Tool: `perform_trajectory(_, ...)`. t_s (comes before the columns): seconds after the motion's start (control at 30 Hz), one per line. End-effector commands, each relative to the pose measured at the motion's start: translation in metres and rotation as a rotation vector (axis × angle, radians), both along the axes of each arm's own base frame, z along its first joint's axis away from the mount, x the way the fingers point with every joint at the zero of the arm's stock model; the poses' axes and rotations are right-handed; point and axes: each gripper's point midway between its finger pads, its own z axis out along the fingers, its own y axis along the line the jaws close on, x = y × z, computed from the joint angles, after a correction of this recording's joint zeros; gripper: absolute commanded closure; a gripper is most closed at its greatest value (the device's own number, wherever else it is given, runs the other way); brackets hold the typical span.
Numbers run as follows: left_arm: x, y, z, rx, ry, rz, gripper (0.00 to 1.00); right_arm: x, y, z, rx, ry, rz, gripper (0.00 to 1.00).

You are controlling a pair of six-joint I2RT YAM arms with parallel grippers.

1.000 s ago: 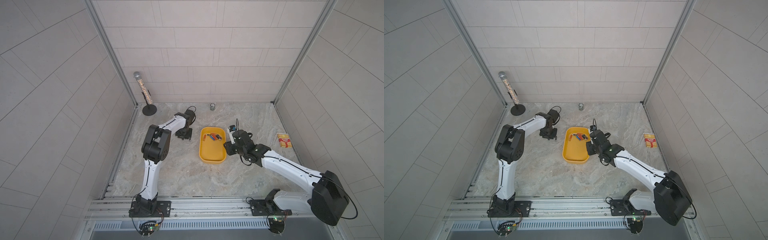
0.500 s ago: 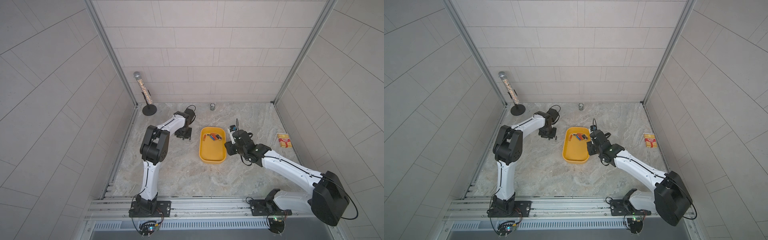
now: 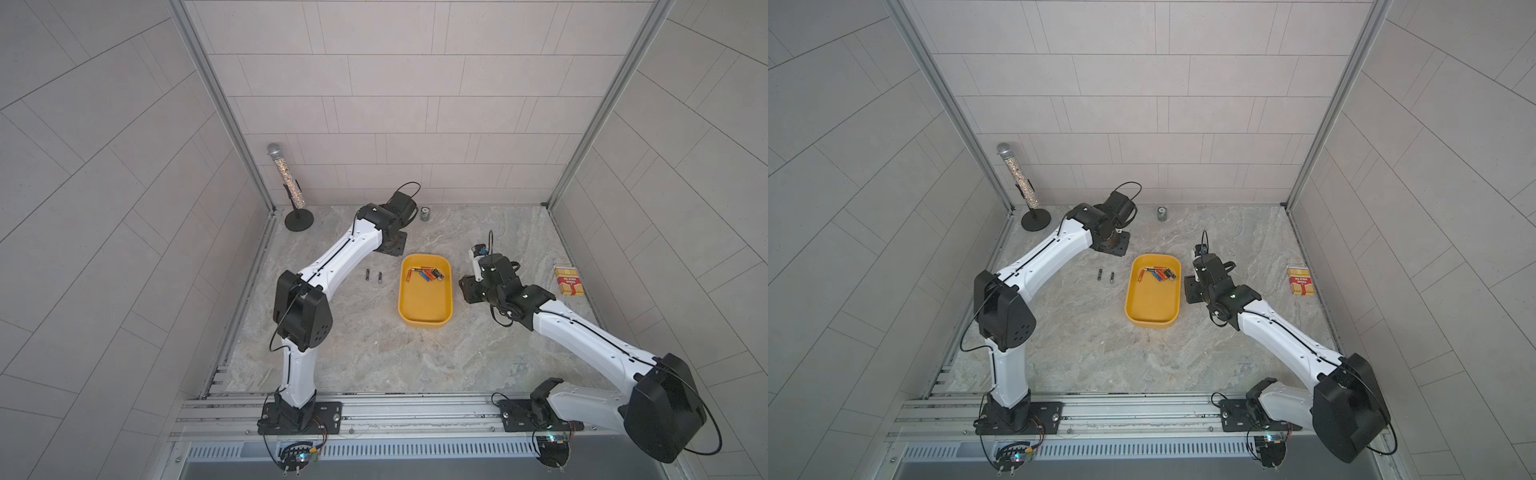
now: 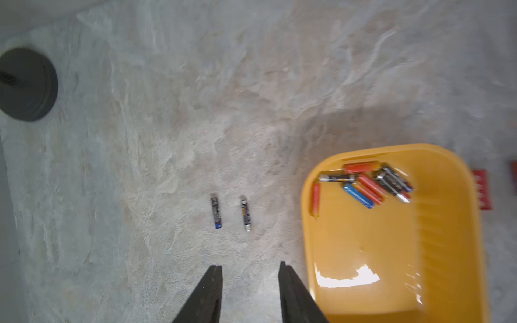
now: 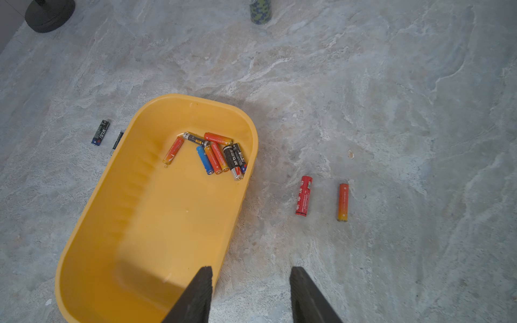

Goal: Take the batteries out of the storage box
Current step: Place the battery at the center of the board, then pick up the battery from the storage box.

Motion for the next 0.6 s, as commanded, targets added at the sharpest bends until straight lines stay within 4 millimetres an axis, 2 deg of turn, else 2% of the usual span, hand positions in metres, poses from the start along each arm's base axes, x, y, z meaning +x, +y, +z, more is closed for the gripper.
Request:
perform_trajectory(0.0, -0.009, -0.025, -0.009, 0.034, 0.026, -0.034, 0.57, 0.001, -0.006, 0.000, 0.006, -0.002, -0.016, 0.51)
perform_trajectory(0.1, -0.002, -0.046, -0.027, 0.019, 0.059, -0.032, 0.55, 0.002, -0.006, 0.003, 0.013, -0.010, -0.019, 0.51)
perform_trajectory(0.33, 0.007, -0.074, -0.079, 0.079, 0.142, -0.053, 0.54, -0.001, -0.009, 0.004, 0.007, -0.019, -0.020, 0.51)
perform_trajectory(0.57, 0.008, -0.072, -0.127, 0.149, 0.207, -0.032, 0.53, -0.004, -0.014, 0.003, 0.005, -0.019, -0.027, 0.51)
